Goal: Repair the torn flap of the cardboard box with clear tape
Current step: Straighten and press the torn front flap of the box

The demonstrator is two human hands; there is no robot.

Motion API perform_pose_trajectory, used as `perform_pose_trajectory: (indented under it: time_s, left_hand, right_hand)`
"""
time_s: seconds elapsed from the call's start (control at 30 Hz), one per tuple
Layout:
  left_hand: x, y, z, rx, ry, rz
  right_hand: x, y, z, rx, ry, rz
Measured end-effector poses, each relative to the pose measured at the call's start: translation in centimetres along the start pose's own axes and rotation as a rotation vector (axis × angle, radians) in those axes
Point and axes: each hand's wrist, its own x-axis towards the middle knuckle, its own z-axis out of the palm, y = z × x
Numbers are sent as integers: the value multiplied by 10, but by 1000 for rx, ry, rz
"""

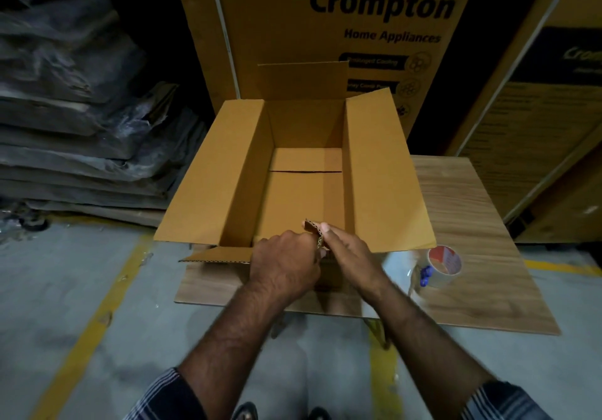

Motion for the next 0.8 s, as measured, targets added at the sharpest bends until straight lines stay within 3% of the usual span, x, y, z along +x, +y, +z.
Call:
perform_pose_trajectory:
  time_s: [0.2, 0.5, 0.7, 0.8]
  left_hand:
    - [-4, 8, 5, 24, 72, -17]
    - [-4, 5, -2, 64, 77, -4]
    - [-16, -17, -7, 208, 16, 50]
    - [-20, -16, 0, 214, 78, 58]
  right_hand:
    - [2, 0, -5, -105, -73, 17]
    - [-9, 8, 18, 83, 20, -158]
    - [-3, 17, 30, -82, 99, -235]
    - [-1, 11, 36, -11, 54, -184]
